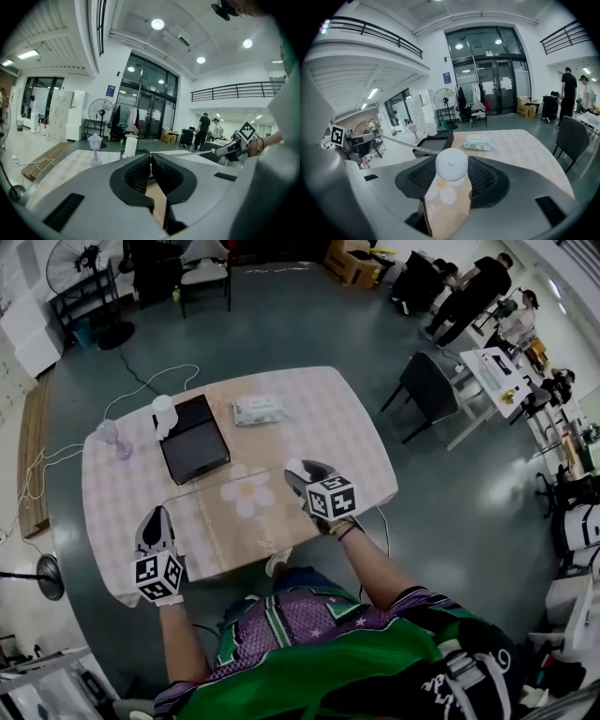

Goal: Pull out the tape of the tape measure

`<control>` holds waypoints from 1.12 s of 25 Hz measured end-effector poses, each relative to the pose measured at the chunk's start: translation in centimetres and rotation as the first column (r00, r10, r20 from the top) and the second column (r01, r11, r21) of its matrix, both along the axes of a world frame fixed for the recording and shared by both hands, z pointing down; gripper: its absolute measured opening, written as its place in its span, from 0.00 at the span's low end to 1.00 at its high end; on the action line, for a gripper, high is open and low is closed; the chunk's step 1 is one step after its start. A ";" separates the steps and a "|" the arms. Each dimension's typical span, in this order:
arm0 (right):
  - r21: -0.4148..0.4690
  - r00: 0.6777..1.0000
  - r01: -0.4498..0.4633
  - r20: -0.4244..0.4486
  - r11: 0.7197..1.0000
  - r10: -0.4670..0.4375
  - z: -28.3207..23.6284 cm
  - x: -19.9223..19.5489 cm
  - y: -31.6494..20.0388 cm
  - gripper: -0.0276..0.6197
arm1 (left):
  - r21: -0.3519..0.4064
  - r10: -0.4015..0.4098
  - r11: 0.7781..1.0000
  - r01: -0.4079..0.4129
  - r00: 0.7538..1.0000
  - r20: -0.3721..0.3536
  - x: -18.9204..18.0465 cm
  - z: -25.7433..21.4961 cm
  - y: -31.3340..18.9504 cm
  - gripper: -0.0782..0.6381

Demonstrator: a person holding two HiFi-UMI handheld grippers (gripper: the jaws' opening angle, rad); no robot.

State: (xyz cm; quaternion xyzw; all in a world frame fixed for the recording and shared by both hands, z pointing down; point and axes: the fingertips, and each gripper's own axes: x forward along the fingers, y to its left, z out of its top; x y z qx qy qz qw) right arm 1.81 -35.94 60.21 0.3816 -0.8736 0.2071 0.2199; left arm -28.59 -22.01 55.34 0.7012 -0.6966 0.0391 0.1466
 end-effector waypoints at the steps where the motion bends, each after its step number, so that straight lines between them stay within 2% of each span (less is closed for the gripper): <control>1: -0.007 1.000 0.005 0.003 1.000 -0.005 0.7 -0.2 -0.1 0.38 | -0.012 -0.005 1.000 0.005 1.000 -0.007 -0.2 0.8 -0.2 0.15; 16: -0.070 0.997 0.061 -0.046 0.996 -0.064 10.1 -1.6 -3.2 0.38 | -0.142 -0.068 0.988 0.062 0.997 -0.042 -2.0 10.2 -4.1 0.15; 23: -0.109 0.992 0.094 -0.070 0.990 -0.102 14.3 -1.6 -3.8 0.38 | -0.232 -0.093 0.969 0.080 0.995 -0.046 -2.1 14.9 -5.1 0.15; 28: -0.145 0.990 0.097 -0.085 0.985 -0.110 16.7 -1.3 -3.9 0.38 | -0.310 -0.111 0.946 0.092 0.993 -0.045 -1.8 18.0 -5.0 0.15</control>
